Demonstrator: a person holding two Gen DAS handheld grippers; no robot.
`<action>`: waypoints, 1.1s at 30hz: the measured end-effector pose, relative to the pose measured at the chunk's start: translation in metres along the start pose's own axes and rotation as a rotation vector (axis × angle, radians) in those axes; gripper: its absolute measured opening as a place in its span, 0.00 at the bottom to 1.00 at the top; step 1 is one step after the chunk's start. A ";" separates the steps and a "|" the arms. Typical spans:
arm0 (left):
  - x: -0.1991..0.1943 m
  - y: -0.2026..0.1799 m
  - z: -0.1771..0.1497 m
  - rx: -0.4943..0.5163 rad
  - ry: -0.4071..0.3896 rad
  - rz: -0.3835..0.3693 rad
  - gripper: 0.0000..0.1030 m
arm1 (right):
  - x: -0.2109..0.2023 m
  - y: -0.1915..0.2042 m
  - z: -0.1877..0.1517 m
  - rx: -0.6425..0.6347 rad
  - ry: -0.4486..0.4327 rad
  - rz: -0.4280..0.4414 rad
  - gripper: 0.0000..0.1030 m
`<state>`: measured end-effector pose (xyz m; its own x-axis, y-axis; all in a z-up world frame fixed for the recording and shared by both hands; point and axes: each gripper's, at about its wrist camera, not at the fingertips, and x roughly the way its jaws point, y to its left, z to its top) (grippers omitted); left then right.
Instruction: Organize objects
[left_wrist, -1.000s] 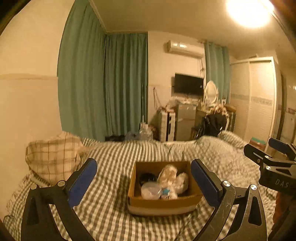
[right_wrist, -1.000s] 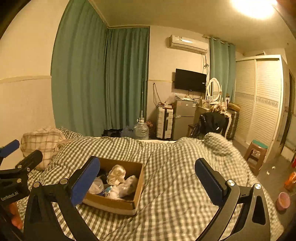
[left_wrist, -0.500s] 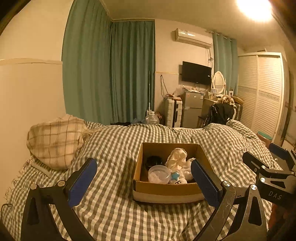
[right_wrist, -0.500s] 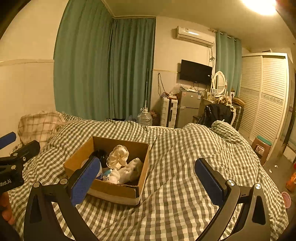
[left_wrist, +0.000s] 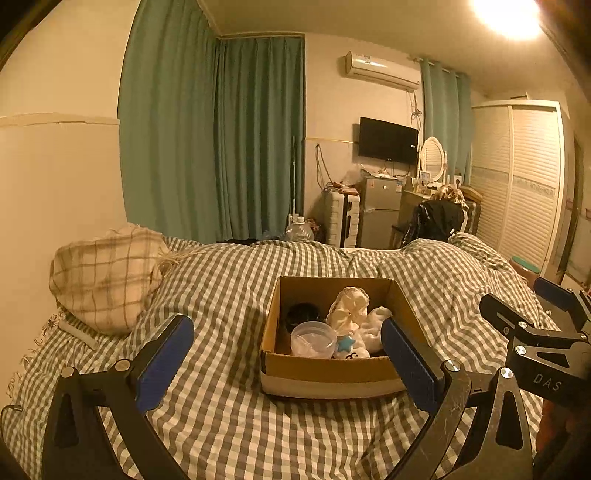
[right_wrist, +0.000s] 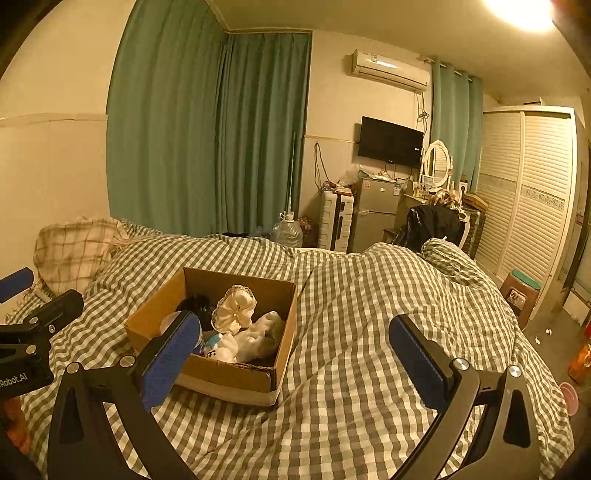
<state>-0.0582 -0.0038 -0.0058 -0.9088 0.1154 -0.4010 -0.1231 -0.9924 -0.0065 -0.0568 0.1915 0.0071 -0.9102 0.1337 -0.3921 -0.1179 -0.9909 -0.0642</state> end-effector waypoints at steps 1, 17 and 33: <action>0.000 0.000 0.000 0.000 0.000 0.001 1.00 | 0.000 0.000 0.000 0.000 0.001 0.000 1.00; 0.001 -0.001 -0.002 0.002 0.005 0.000 1.00 | 0.001 0.002 -0.004 -0.006 0.009 -0.003 1.00; 0.003 0.000 -0.005 0.004 0.014 0.002 1.00 | 0.001 0.002 -0.003 -0.005 0.011 -0.005 1.00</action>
<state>-0.0592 -0.0036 -0.0112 -0.9033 0.1123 -0.4142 -0.1226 -0.9925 -0.0016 -0.0571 0.1897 0.0037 -0.9053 0.1384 -0.4016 -0.1200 -0.9903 -0.0707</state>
